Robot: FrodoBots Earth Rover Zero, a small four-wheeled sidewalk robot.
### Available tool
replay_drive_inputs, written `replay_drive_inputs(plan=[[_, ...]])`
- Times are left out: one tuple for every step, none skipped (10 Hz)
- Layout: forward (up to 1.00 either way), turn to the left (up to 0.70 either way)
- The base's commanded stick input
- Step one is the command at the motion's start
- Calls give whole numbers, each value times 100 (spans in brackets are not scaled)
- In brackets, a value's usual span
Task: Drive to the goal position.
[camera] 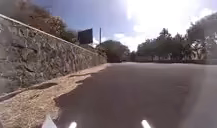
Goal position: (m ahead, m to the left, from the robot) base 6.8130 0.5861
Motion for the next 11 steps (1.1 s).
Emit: replay_drive_inputs(plan=[[50, 0], [50, 0], [50, 0], [50, 0], [50, 0], [50, -1], [50, -5], [50, -10], [50, -14], [50, -19], [50, -23]])
